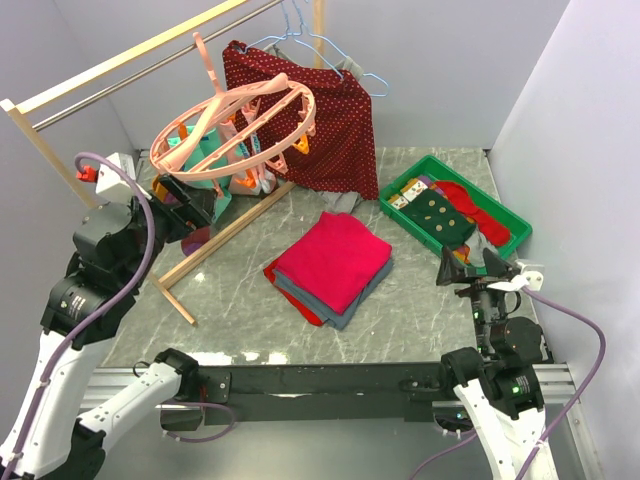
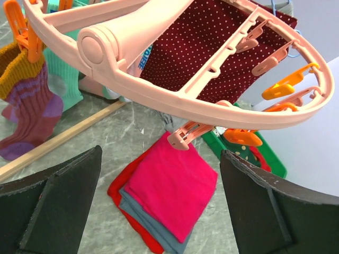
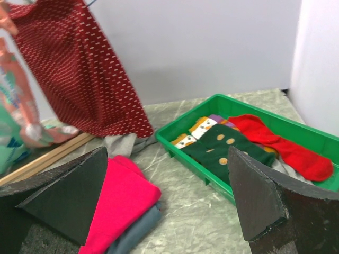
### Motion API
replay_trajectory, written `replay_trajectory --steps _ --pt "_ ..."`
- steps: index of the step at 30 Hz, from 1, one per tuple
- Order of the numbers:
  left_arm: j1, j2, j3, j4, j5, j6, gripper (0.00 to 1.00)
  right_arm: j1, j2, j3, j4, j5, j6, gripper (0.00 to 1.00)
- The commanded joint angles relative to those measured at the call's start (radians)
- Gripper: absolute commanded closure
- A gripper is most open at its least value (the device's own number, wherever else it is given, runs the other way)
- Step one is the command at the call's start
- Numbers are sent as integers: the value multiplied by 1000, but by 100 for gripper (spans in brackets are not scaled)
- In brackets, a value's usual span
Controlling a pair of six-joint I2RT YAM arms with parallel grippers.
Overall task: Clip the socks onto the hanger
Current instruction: Open the clamp at the hanger.
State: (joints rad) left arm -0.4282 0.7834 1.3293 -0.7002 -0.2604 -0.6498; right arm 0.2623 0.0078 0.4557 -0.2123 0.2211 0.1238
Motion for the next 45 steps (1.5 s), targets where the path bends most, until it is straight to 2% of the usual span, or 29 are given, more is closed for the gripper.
replay_trajectory --steps 1,6,7,12,18,19,20,23,28,30,36,37,41,45 --pt "-14 2 2 51 -22 47 2 8 -16 11 28 -106 -24 0" --pt "-23 5 5 54 -29 55 4 8 121 99 2 -247 -35 0" --pt "-24 7 7 54 -34 64 9 5 139 113 4 -264 -35 0" --pt "-27 11 8 47 -59 70 17 9 282 248 -1 -442 -55 0" --pt "-29 14 -4 74 -74 76 34 9 486 372 51 -638 16 0" --pt "-27 20 -4 76 -74 75 42 11 507 382 66 -663 26 0" --pt "-29 25 4 79 -71 75 46 20 550 388 97 -667 34 0" --pt "-30 37 14 91 -60 68 46 61 645 426 134 -651 39 0" --pt "-34 54 24 108 -80 64 46 296 777 482 224 -534 16 0" --pt "-32 62 28 105 -94 64 46 366 837 485 329 -513 33 0" --pt "-34 71 19 113 -108 59 53 474 1017 485 622 -522 105 0" --pt "-34 71 18 116 -106 58 58 494 1043 488 655 -529 114 0" --pt "-35 79 16 128 -94 52 65 528 1199 531 825 -575 178 0" --pt "-35 86 24 145 -89 50 66 546 1310 551 982 -585 235 0"
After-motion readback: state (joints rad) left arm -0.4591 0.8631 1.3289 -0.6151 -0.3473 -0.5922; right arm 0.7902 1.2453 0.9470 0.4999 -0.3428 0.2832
